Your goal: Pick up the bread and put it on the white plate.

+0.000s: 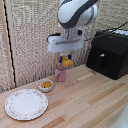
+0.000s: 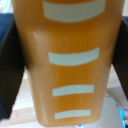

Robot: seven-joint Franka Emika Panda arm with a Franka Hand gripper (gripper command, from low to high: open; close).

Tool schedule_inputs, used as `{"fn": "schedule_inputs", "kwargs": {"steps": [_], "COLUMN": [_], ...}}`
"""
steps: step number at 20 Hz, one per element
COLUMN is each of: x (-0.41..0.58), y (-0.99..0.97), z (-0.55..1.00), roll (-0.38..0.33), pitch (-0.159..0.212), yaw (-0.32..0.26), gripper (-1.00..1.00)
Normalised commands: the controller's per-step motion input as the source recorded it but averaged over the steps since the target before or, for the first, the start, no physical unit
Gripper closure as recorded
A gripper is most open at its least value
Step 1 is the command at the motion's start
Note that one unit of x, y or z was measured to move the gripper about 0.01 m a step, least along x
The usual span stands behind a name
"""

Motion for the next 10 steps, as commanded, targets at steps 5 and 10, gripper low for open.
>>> {"fn": "schedule_inputs", "kwargs": {"steps": [5, 10], "x": [0.379, 0.394], "y": [0.96, 0.96], "z": [-0.21, -0.27], "roll": [0.000, 0.000], "pitch": [0.048, 0.055], "yaw": [0.000, 0.000], "gripper": [1.00, 1.00]}}
